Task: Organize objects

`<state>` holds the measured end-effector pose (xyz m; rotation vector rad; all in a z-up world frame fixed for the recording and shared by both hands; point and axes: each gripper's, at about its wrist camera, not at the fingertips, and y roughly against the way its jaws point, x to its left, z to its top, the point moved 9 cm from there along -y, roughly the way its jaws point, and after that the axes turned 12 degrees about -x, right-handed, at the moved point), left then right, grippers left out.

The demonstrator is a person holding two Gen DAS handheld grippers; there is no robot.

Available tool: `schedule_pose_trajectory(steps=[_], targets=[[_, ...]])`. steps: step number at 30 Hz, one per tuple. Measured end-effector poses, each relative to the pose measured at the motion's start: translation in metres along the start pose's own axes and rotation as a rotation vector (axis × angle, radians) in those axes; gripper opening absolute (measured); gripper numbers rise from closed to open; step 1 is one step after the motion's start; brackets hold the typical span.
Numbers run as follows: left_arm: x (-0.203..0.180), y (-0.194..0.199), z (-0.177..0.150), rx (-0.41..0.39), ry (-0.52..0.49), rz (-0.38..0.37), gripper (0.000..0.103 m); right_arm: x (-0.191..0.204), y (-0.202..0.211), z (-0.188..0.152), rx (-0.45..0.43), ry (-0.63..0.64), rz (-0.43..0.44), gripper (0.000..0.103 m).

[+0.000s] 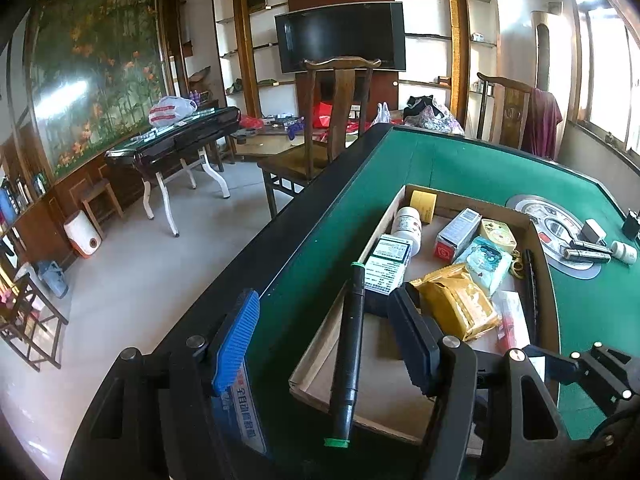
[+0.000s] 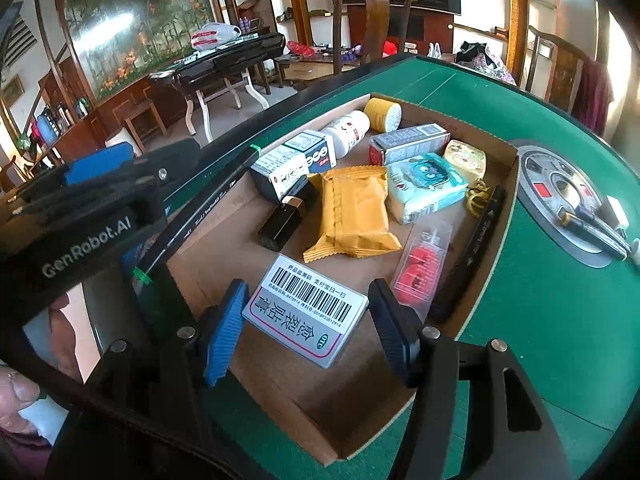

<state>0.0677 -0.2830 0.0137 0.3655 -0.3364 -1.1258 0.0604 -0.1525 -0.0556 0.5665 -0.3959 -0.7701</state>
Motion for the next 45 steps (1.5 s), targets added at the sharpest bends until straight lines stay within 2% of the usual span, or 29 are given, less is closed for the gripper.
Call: schedule_pose_trajectory(steps=[8, 16, 20, 23, 25, 29, 32, 35, 36, 39, 41, 43, 45], targets=[[-0.020, 0.007, 0.003, -0.009, -0.045, 0.003, 0.067, -0.025, 0.020, 0.009, -0.048, -0.056, -0.009, 0.061], [-0.049, 0.013, 0.008, -0.021, -0.124, 0.024, 0.067, -0.061, 0.037, 0.011, -0.084, -0.127, -0.027, 0.064], [-0.060, 0.017, 0.013, -0.038, -0.182, 0.075, 0.068, -0.077, 0.041, 0.010, -0.091, -0.149, -0.036, 0.064], [-0.067, 0.024, 0.021, -0.081, -0.212, 0.127, 0.077, -0.087, 0.044, 0.008, -0.092, -0.160, -0.048, 0.064], [-0.073, 0.029, 0.026, -0.103, -0.193, 0.121, 0.083, -0.093, 0.047, 0.007, -0.096, -0.166, -0.055, 0.064], [-0.083, 0.039, 0.035, -0.124, -0.111, 0.054, 0.084, -0.107, 0.054, 0.007, -0.114, -0.168, -0.072, 0.064], [-0.092, 0.046, 0.044, -0.139, -0.054, -0.011, 0.089, -0.119, 0.062, 0.007, -0.127, -0.171, -0.086, 0.064], [-0.100, 0.055, 0.056, -0.167, -0.007, -0.042, 0.092, -0.132, 0.070, 0.007, -0.138, -0.177, -0.103, 0.064], [-0.102, 0.059, 0.061, -0.182, 0.001, -0.036, 0.094, -0.136, 0.072, 0.007, -0.143, -0.181, -0.108, 0.064], [-0.104, 0.074, 0.077, -0.266, 0.001, 0.044, 0.096, -0.148, 0.080, 0.008, -0.154, -0.190, -0.126, 0.064], [-0.105, 0.087, 0.087, -0.331, -0.006, 0.090, 0.102, -0.152, 0.084, 0.008, -0.159, -0.181, -0.145, 0.065], [-0.109, 0.095, 0.092, -0.361, -0.016, 0.094, 0.102, -0.152, 0.085, 0.010, -0.159, -0.164, -0.162, 0.069], [-0.114, 0.096, 0.093, -0.350, -0.026, 0.084, 0.102, -0.149, 0.082, 0.011, -0.151, -0.142, -0.179, 0.073]])
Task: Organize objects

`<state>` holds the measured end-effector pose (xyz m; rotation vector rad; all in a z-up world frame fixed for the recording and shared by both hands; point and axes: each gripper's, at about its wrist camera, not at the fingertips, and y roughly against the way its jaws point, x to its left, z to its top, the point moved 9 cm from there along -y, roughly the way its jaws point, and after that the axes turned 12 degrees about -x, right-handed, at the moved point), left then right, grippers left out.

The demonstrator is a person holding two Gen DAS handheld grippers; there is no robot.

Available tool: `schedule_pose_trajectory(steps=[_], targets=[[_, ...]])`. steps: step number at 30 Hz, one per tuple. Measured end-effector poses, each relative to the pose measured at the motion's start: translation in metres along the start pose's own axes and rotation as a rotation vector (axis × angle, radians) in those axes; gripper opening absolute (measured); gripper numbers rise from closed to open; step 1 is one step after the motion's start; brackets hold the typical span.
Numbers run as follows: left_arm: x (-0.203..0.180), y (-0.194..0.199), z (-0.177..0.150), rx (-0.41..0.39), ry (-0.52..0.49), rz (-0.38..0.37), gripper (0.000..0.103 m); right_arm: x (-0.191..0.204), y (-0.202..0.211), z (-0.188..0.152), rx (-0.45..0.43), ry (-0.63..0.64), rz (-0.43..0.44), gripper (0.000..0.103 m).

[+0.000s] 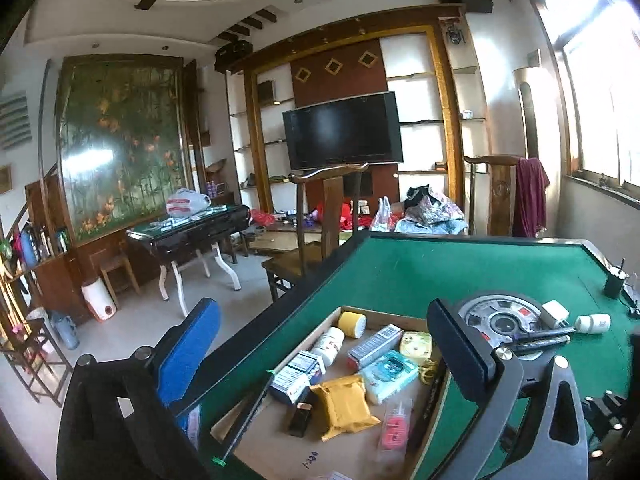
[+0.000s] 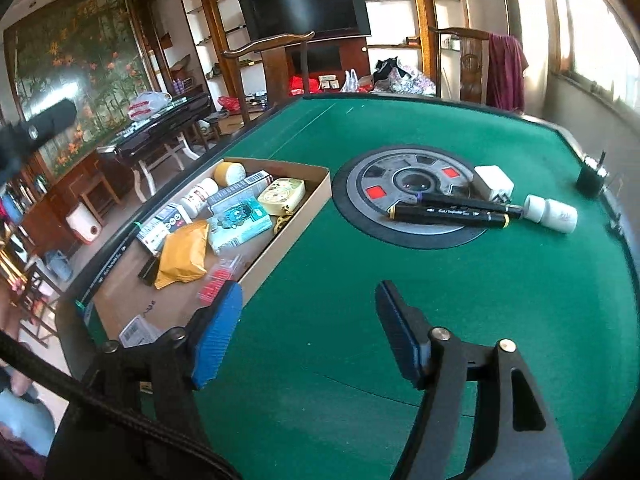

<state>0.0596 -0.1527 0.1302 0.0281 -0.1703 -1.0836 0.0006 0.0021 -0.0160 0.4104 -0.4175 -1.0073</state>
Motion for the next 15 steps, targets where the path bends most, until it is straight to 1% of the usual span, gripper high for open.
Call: schedule_pose_trajectory(steps=[3, 5, 7, 9, 11, 13, 15], targets=[[-0.007, 0.000, -0.005, 0.032, -0.014, -0.035, 0.102, 0.011, -0.007, -0.002, 0.024, 0.038, -0.010, 0.074], [-0.010, 0.000, -0.012, 0.060, -0.027, -0.040, 0.101, 0.017, -0.015, -0.006, 0.051, 0.060, -0.029, 0.074], [-0.008, -0.002, -0.020, 0.095, -0.030, -0.015, 0.101, 0.018, -0.021, -0.013, 0.077, 0.040, -0.031, 0.076], [-0.007, -0.004, -0.029, 0.135, -0.009, -0.042, 0.101, 0.015, -0.027, -0.023, 0.110, 0.019, -0.037, 0.076], [-0.004, -0.004, -0.034, 0.150, 0.004, -0.049, 0.101, 0.013, -0.032, -0.034, 0.139, 0.011, -0.040, 0.076], [-0.002, -0.004, -0.039, 0.153, 0.007, -0.047, 0.101, 0.013, -0.033, -0.041, 0.152, 0.009, -0.045, 0.076], [-0.001, -0.004, -0.044, 0.162, 0.014, -0.063, 0.101, 0.015, -0.032, -0.043, 0.154, 0.019, -0.047, 0.076]])
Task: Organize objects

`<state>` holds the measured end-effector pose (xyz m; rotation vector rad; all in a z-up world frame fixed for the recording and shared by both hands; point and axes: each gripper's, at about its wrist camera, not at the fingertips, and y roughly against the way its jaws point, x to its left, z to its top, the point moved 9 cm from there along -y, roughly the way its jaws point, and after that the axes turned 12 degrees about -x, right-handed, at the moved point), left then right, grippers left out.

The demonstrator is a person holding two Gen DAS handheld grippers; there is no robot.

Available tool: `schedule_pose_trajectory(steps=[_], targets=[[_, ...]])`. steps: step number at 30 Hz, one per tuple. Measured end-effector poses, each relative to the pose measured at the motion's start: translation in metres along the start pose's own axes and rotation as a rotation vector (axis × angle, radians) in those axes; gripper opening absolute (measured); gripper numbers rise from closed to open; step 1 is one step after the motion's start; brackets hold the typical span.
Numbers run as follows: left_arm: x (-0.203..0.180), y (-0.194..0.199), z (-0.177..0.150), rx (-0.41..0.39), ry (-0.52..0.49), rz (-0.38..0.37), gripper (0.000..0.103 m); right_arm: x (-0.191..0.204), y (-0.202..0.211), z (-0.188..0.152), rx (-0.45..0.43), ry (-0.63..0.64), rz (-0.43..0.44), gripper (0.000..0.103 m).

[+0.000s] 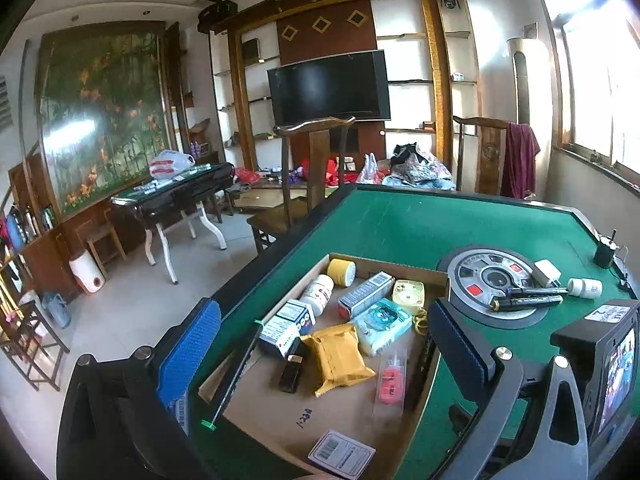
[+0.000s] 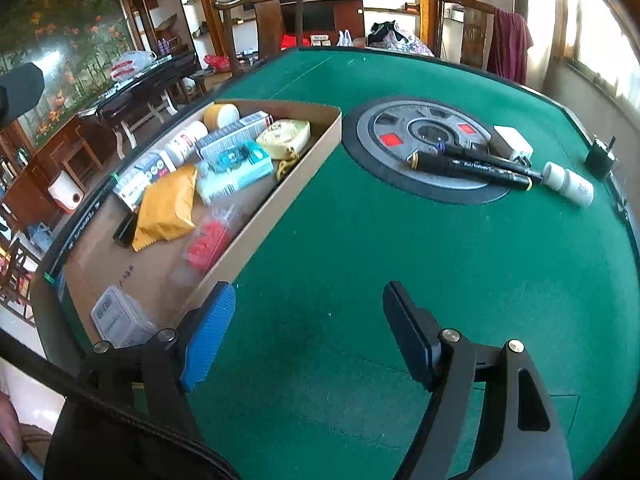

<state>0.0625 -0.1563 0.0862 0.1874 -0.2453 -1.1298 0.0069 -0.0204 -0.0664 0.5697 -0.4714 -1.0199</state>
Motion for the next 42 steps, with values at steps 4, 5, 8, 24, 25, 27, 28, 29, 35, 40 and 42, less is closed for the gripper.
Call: schedule_pose_trajectory(steps=[4, 5, 8, 24, 25, 27, 28, 29, 35, 40, 42], targets=[[0.003, -0.002, -0.007, 0.012, -0.004, -0.004, 0.101, 0.013, 0.002, 0.000, -0.007, 0.038, -0.004, 0.076], [0.005, -0.002, -0.008, 0.014, -0.002, -0.004, 0.101, 0.017, 0.002, 0.000, -0.009, 0.046, -0.003, 0.076], [0.016, -0.005, -0.011, 0.011, 0.005, 0.009, 0.101, 0.026, 0.000, 0.001, -0.006, 0.068, -0.006, 0.076], [0.070, -0.029, -0.047, 0.102, 0.077, 0.045, 0.101, 0.072, -0.004, 0.008, -0.015, 0.169, -0.018, 0.076], [0.072, -0.030, -0.049, 0.106, 0.080, 0.049, 0.101, 0.075, -0.004, 0.009, -0.015, 0.174, -0.017, 0.076], [0.076, -0.033, -0.053, 0.115, 0.084, 0.050, 0.101, 0.080, -0.004, 0.010, -0.020, 0.180, -0.016, 0.076], [0.077, -0.034, -0.055, 0.120, 0.086, 0.052, 0.101, 0.082, -0.004, 0.010, -0.021, 0.183, -0.015, 0.076], [0.079, -0.035, -0.057, 0.122, 0.087, 0.051, 0.101, 0.084, -0.003, 0.010, -0.022, 0.188, -0.014, 0.076], [0.085, -0.041, -0.067, 0.149, 0.099, 0.043, 0.101, 0.091, -0.004, 0.010, -0.029, 0.209, -0.017, 0.076], [0.084, -0.043, -0.074, 0.168, 0.101, 0.035, 0.101, 0.092, -0.004, 0.010, -0.030, 0.211, -0.016, 0.076], [0.084, -0.044, -0.076, 0.172, 0.096, 0.034, 0.101, 0.093, -0.005, 0.010, -0.028, 0.212, -0.018, 0.076]])
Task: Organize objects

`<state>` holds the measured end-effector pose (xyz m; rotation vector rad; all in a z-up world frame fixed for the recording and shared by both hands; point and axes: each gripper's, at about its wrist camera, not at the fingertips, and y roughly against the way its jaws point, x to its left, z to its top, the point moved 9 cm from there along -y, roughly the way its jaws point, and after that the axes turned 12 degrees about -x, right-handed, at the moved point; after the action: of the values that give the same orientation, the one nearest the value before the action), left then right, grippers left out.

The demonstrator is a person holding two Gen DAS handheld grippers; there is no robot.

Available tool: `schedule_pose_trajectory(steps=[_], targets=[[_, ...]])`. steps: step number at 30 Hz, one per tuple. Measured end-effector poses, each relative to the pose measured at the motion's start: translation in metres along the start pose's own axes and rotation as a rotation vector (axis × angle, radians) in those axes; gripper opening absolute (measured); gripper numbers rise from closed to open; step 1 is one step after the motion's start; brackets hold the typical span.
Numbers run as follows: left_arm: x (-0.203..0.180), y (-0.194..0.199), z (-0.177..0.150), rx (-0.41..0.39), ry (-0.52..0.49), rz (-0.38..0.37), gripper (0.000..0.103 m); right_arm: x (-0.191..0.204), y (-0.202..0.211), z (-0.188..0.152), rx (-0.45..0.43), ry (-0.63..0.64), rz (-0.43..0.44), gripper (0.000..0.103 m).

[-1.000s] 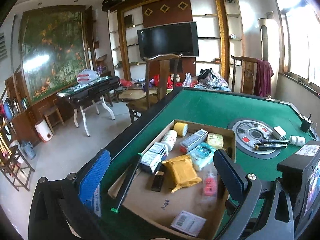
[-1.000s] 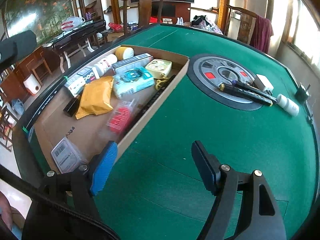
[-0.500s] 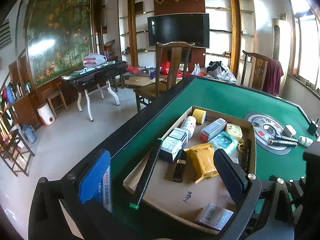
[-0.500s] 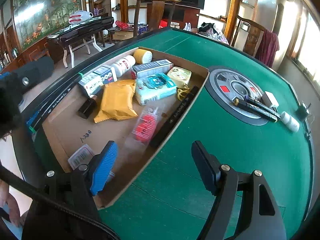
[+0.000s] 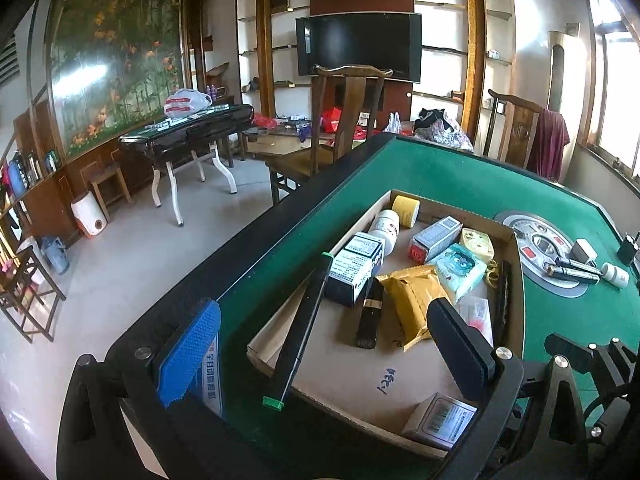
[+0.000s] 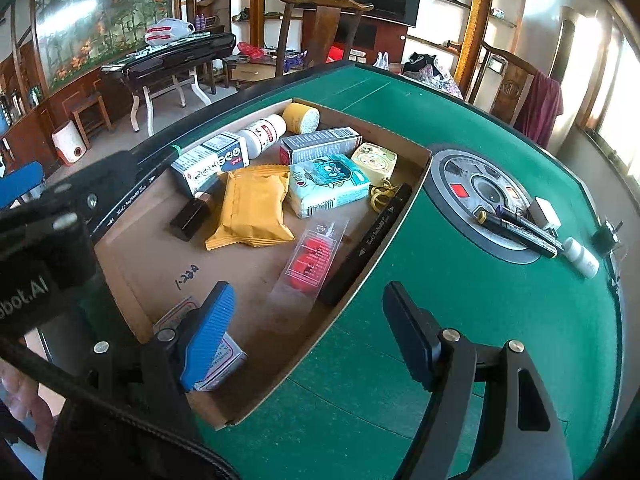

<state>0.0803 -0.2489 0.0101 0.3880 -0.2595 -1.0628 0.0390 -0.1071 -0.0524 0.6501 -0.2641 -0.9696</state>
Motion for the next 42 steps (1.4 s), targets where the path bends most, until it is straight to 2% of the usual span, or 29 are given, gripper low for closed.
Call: schedule_pose_trajectory(steps=[13, 16, 32, 42], targets=[[0.000, -0.004, -0.024, 0.079, 0.003, -0.025, 0.101, -0.009, -0.018, 0.006, 0.049, 0.025, -0.049, 0.076], [0.002, -0.004, -0.027, 0.098, 0.015, -0.035, 0.101, -0.009, -0.019, 0.005, 0.049, 0.020, -0.035, 0.076], [0.005, -0.018, -0.019, 0.108, -0.008, 0.017, 0.101, -0.005, -0.019, 0.018, -0.012, 0.008, 0.031, 0.077], [0.004, -0.022, -0.013, 0.110, -0.026, 0.045, 0.101, -0.007, -0.024, 0.020, -0.007, 0.000, 0.047, 0.077]])
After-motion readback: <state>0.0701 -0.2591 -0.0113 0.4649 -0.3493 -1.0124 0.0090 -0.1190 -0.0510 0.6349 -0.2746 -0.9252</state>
